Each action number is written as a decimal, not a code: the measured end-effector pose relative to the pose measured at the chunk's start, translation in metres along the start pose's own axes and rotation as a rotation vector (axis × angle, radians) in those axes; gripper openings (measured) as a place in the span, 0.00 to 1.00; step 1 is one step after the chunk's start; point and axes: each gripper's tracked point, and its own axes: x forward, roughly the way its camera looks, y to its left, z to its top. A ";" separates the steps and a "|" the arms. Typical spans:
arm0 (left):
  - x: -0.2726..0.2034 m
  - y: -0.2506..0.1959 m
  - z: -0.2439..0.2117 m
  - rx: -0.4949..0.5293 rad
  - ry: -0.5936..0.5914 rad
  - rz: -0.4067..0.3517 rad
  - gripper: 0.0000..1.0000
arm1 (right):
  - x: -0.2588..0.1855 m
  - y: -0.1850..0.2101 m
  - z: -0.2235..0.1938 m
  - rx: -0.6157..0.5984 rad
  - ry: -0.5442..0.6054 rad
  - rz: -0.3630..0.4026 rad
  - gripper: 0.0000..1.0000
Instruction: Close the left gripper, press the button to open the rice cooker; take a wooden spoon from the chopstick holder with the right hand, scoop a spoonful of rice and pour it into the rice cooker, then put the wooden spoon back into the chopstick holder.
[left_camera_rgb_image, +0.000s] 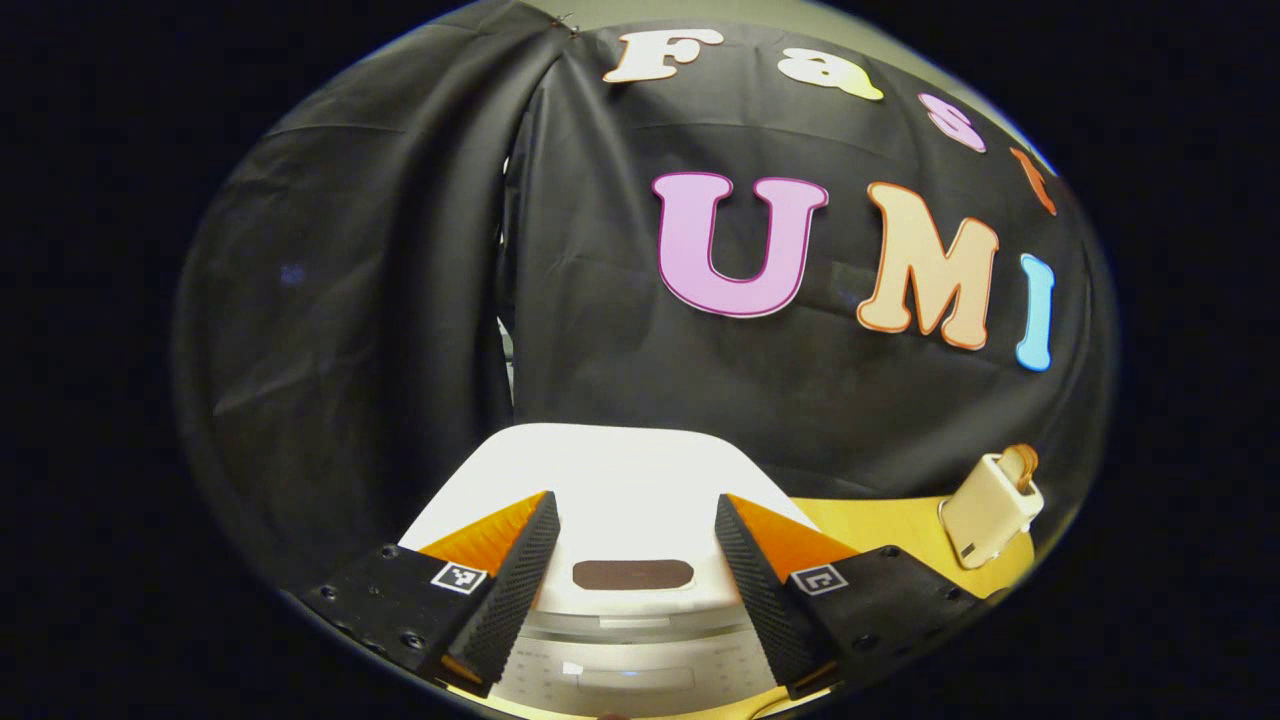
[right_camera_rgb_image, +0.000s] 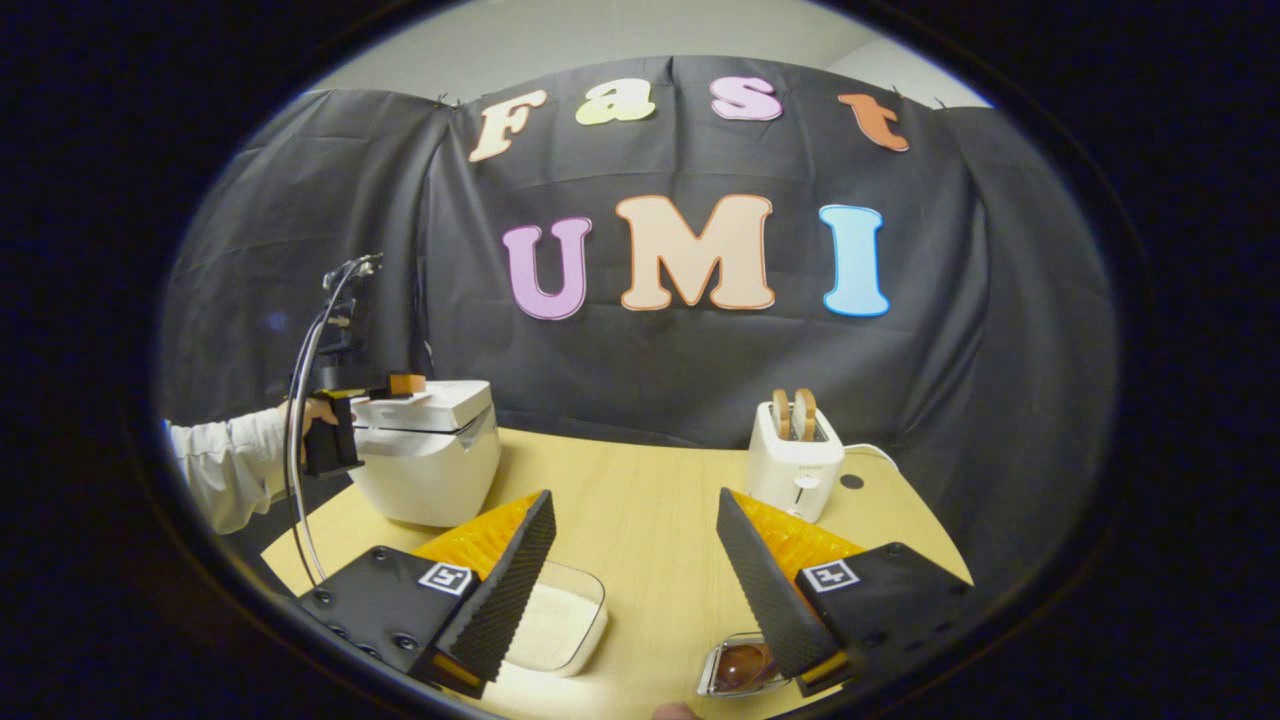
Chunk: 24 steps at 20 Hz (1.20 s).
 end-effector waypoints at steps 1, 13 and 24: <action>0.001 0.000 -0.006 0.021 0.010 0.006 0.94 | 0.001 0.001 0.000 0.000 -0.001 0.001 1.00; -0.001 0.002 -0.030 0.069 -0.003 0.021 0.95 | 0.011 0.008 -0.001 0.011 0.009 0.021 1.00; -0.156 -0.036 0.034 0.047 -0.255 -0.079 0.95 | 0.006 0.007 0.041 0.069 -0.116 0.040 1.00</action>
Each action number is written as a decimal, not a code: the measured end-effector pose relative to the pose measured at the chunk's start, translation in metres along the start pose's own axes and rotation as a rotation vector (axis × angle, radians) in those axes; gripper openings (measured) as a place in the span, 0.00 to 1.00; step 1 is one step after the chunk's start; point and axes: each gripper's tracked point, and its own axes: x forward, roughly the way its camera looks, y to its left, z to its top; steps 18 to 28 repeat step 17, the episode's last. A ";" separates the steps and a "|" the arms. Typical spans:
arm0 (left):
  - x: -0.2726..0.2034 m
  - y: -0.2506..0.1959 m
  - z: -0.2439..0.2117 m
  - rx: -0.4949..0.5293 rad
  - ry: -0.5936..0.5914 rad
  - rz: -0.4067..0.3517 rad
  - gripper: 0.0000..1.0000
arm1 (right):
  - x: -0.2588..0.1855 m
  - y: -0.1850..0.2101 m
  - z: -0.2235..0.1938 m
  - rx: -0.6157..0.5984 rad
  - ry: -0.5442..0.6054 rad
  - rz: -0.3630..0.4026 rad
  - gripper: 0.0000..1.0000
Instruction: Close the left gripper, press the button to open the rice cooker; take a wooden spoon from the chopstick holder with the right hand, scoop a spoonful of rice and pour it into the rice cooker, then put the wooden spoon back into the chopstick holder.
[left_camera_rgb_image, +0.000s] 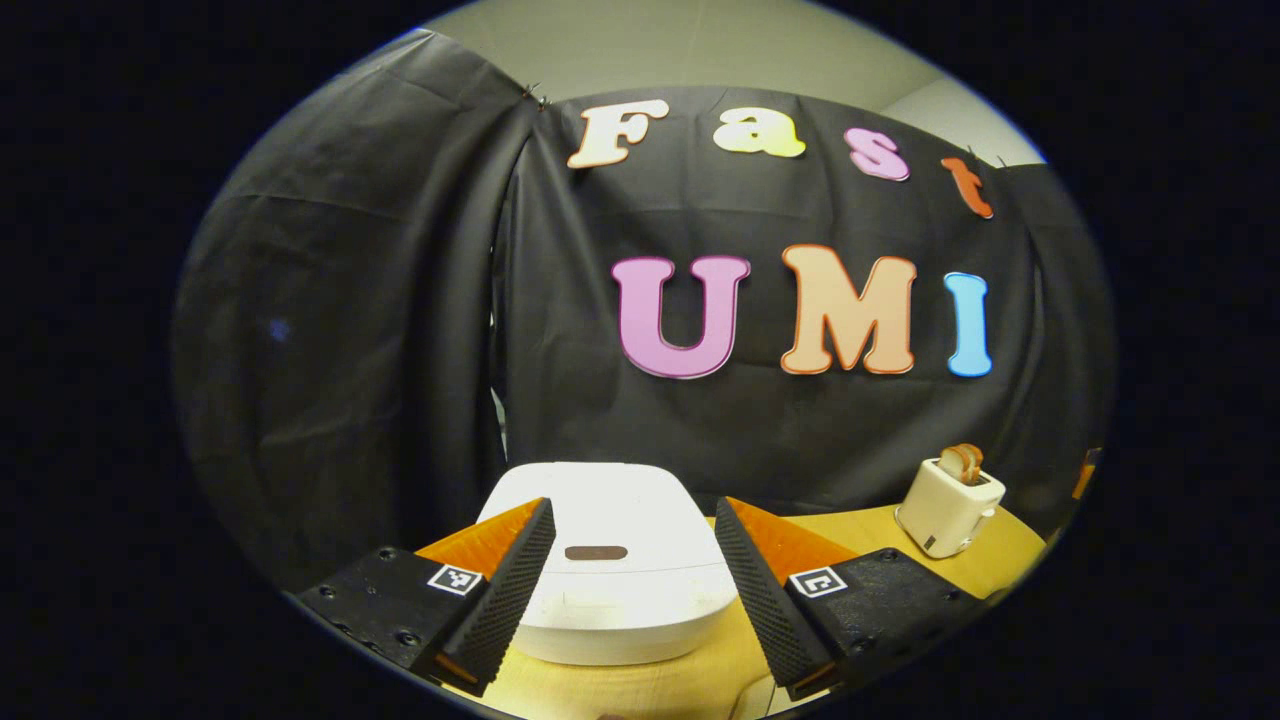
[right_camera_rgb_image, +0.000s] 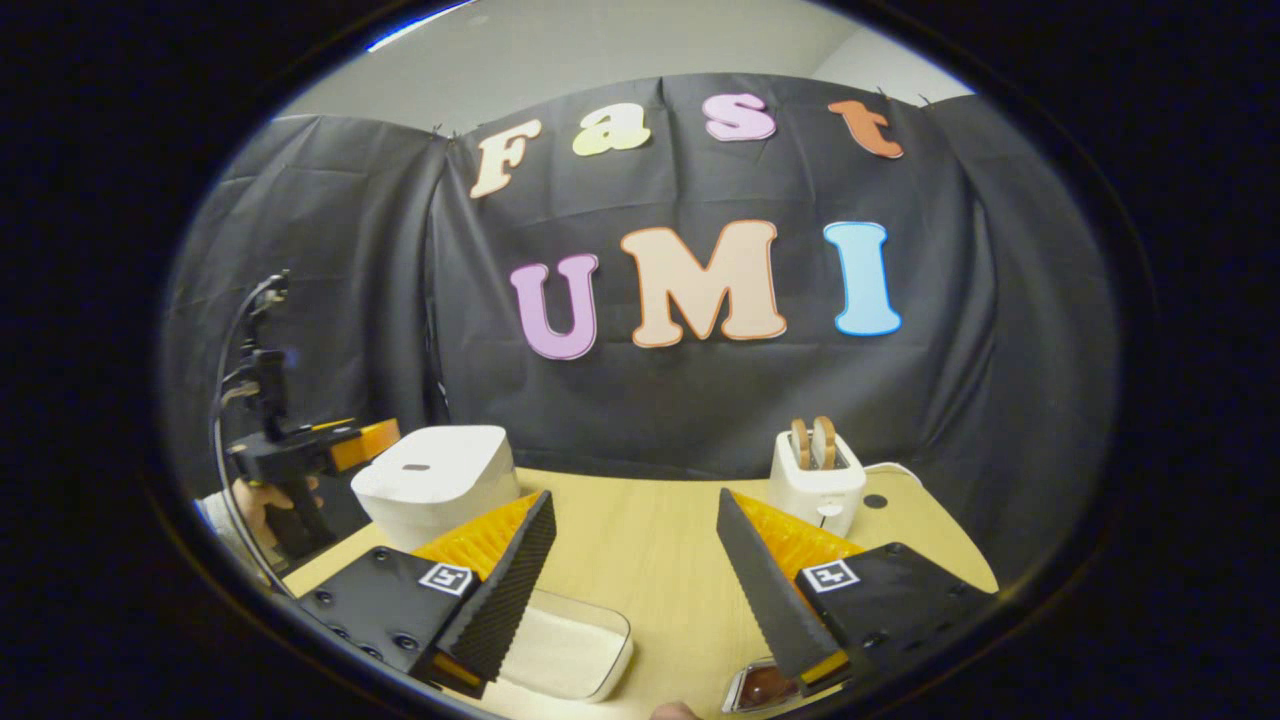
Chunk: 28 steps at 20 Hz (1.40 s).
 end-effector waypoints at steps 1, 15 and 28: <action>-0.012 -0.004 0.006 -0.003 -0.017 -0.009 0.95 | -0.001 -0.001 0.005 0.003 -0.016 -0.002 1.00; -0.119 -0.021 0.039 0.002 -0.121 -0.013 0.92 | -0.030 -0.006 0.030 -0.019 -0.160 -0.049 1.00; -0.123 -0.021 0.048 0.013 -0.139 -0.016 0.92 | -0.034 -0.004 0.031 -0.024 -0.162 -0.051 1.00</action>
